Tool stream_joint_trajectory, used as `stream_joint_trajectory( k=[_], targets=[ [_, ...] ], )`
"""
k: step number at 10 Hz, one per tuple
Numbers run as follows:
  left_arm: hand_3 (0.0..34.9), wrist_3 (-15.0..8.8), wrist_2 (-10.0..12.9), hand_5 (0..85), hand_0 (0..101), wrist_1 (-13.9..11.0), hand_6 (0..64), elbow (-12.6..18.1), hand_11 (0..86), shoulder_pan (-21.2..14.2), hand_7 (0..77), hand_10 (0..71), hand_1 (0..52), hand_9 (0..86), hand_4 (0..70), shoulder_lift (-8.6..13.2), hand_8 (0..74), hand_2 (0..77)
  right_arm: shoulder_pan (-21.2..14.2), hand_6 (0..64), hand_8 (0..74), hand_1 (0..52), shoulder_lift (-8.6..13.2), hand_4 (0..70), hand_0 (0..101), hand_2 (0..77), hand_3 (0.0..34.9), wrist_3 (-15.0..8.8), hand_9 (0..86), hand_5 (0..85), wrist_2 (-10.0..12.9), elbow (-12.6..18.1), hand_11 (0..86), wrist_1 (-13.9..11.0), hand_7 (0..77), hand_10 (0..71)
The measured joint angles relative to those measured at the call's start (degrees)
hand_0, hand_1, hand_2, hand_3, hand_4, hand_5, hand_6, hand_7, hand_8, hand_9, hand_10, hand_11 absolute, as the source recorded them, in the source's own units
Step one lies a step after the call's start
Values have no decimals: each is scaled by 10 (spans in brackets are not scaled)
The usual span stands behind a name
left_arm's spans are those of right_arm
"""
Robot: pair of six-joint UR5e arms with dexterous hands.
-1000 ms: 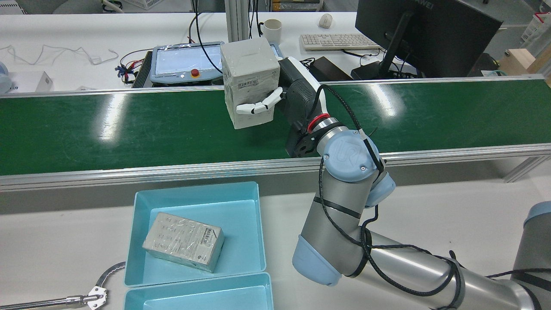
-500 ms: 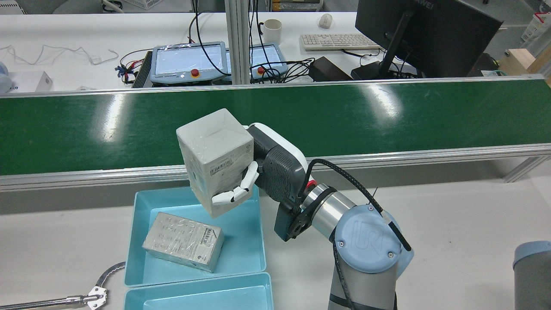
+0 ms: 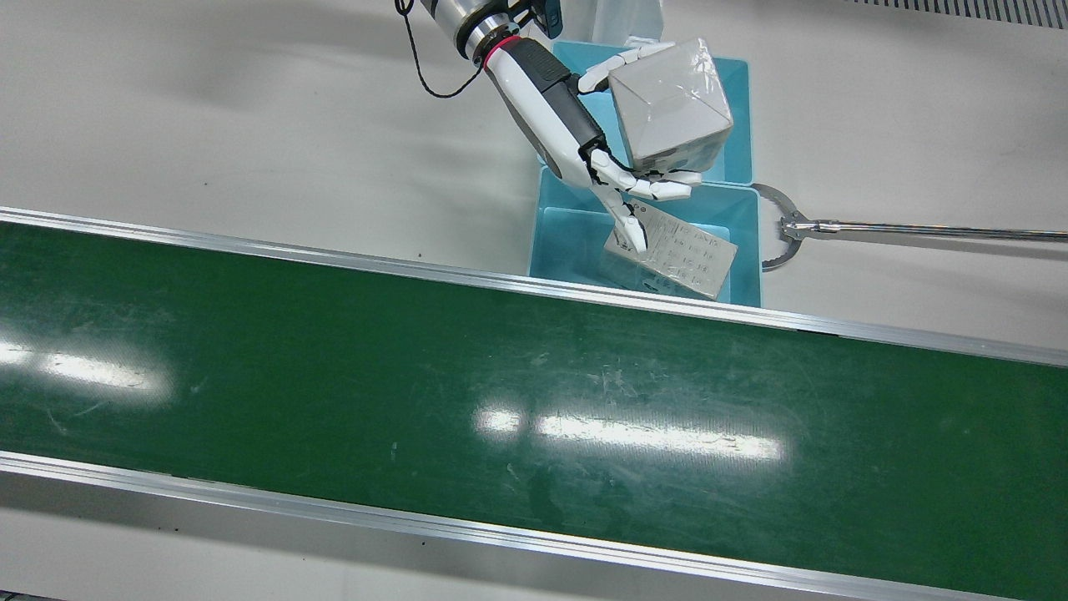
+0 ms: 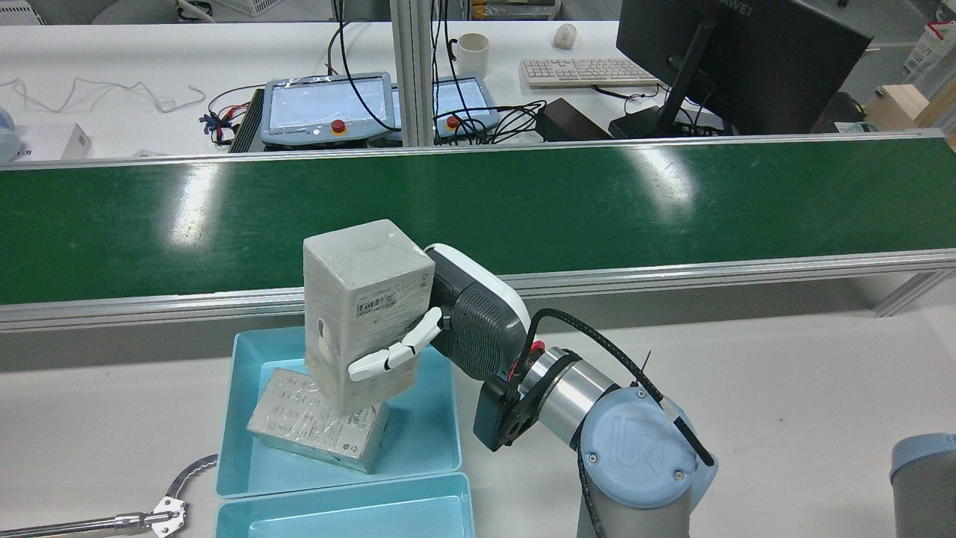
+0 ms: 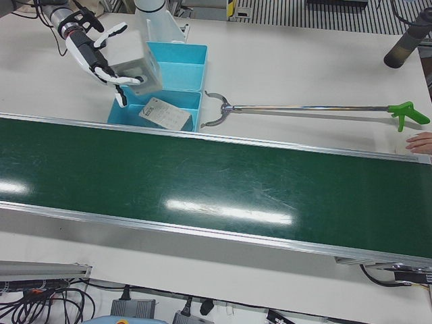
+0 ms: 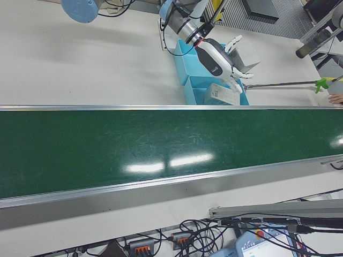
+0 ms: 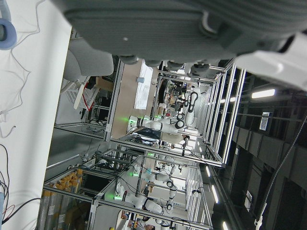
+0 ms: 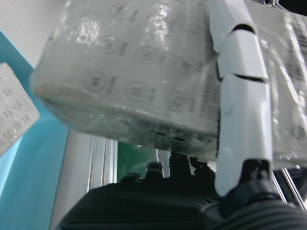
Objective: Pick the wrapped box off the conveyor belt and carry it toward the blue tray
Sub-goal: 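Carry the box with the right hand over the light-blue tray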
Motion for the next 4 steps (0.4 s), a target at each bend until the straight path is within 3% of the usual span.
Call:
stream_joint_trajectory(
  k=[1, 2, 3, 4],
  targets=[
    [0, 0, 0, 11, 0, 0, 5, 0, 5, 0, 5, 5, 0, 0, 0, 0, 5, 5, -9, 196, 0, 98, 0, 104, 482, 104, 0, -6, 16, 218, 0, 6, 16, 0, 55, 0],
    [0, 0, 0, 11, 0, 0, 5, 0, 5, 0, 5, 5, 0, 0, 0, 0, 5, 5, -14, 65, 0, 196, 0, 125, 494, 33, 0, -14, 16, 224, 0, 16, 16, -1, 16, 0],
    [0, 0, 0, 11, 0, 0, 5, 0, 5, 0, 0, 5, 0, 0, 0, 0, 5, 5, -18, 65, 0, 196, -1, 125, 494, 33, 0, -23, 16, 224, 0, 25, 16, -2, 16, 0],
    [0, 0, 0, 11, 0, 0, 5, 0, 5, 0, 0, 5, 0, 0, 0, 0, 5, 5, -19, 38, 0, 153, -2, 131, 495, 93, 0, -27, 11, 224, 0, 33, 16, -2, 60, 0]
  ],
)
